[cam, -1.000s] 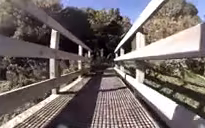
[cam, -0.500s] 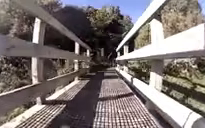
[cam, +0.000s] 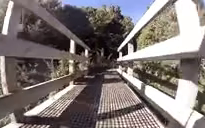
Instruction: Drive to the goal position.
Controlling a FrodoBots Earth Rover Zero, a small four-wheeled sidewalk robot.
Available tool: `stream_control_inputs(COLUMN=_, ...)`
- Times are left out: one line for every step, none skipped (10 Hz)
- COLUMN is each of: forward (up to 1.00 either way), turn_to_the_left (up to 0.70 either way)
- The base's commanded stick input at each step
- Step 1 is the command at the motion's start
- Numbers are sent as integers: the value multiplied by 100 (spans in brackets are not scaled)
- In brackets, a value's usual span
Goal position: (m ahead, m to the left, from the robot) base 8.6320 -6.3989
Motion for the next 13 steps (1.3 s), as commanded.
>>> stream_control_inputs(forward=100, turn_to_the_left=1)
stream_control_inputs(forward=100, turn_to_the_left=1)
stream_control_inputs(forward=100, turn_to_the_left=1)
stream_control_inputs(forward=100, turn_to_the_left=1)
stream_control_inputs(forward=100, turn_to_the_left=1)
stream_control_inputs(forward=100, turn_to_the_left=1)
stream_control_inputs(forward=100, turn_to_the_left=1)
stream_control_inputs(forward=100, turn_to_the_left=1)
stream_control_inputs(forward=100, turn_to_the_left=1)
stream_control_inputs(forward=100, turn_to_the_left=1)
stream_control_inputs(forward=100, turn_to_the_left=1)
stream_control_inputs(forward=100, turn_to_the_left=1)
stream_control_inputs(forward=100, turn_to_the_left=1)
